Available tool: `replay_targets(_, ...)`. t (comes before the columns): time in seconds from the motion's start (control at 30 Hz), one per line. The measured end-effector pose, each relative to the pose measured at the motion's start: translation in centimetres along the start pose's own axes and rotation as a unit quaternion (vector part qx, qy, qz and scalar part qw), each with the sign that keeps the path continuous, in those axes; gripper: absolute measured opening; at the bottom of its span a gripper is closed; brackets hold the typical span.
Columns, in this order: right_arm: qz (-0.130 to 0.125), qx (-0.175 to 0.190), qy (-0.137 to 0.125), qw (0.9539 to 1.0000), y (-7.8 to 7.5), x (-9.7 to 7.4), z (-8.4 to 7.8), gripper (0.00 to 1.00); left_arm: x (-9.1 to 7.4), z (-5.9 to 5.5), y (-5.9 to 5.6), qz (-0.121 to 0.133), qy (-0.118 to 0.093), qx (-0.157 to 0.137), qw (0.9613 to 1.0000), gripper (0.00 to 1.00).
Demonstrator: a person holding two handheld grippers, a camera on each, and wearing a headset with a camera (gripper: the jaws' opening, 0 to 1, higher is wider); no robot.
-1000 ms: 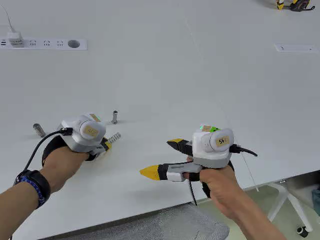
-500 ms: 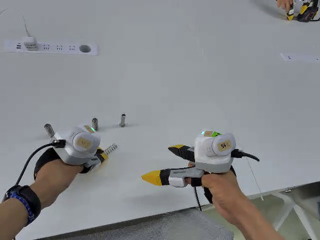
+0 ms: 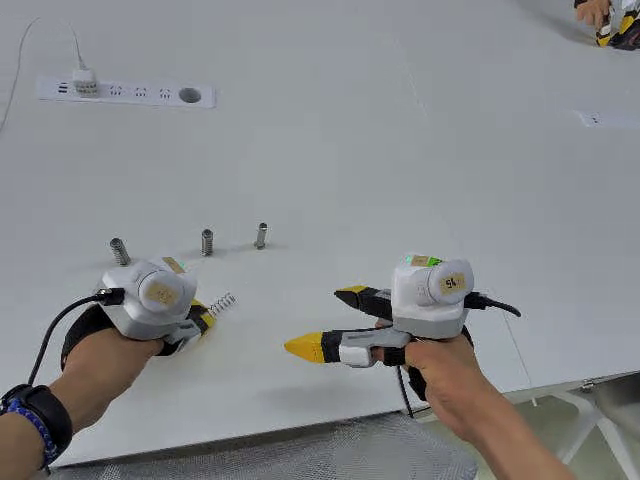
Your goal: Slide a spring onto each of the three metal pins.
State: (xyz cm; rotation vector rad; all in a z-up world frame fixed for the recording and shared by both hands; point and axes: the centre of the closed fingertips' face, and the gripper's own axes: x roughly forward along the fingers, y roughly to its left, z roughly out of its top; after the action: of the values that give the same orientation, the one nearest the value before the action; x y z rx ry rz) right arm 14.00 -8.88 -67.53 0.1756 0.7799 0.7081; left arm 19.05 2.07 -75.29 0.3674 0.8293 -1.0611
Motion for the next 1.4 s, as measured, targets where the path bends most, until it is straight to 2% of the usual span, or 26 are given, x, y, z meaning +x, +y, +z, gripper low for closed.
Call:
replay_targets(0.5, 0.014, 0.008, -0.003, 0.9999, 1.2, 0.7, 0.0, 0.75, -2.5, -1.5, -0.5, 0.0, -0.003, 0.004, 1.0, 0.1)
replay_targets(0.63, 0.019, 0.013, -0.006, 0.9997, 1.6, 0.9, 0.0, 0.73, -3.4, -1.6, -0.4, 0.004, -0.008, 0.001, 1.0, 0.1)
replay_targets(0.7, 0.024, 0.014, -0.01, 0.9996, 1.8, 1.0, 0.1, 0.72, -4.1, -1.5, -0.5, 0.007, -0.01, 0.006, 0.9999, 0.1)
replay_targets(0.8, 0.034, 0.019, -0.019, 0.999, 2.3, 1.3, 0.5, 0.69, -4.9, -1.4, -0.7, 0.012, -0.009, 0.033, 0.9993, 0.1)
replay_targets(0.93, 0.04, 0.025, -0.024, 0.9986, 2.7, 1.6, 0.8, 0.68, -5.7, -1.2, -0.9, 0.006, -0.018, 0.027, 0.9995, 0.1)
replay_targets(1.2, 0.057, 0.024, -0.028, 0.9977, 3.8, 2.1, 1.2, 0.65, -7.2, -0.8, -1.6, 0.002, -0.025, 0.048, 0.9986, 0.1)
replay_targets(1.4, 0.074, 0.029, -0.029, 0.9964, 4.9, 2.6, 1.4, 0.62, -8.1, 0.7, -2.2, -0.006, -0.039, 0.062, 0.9973, 0.1)
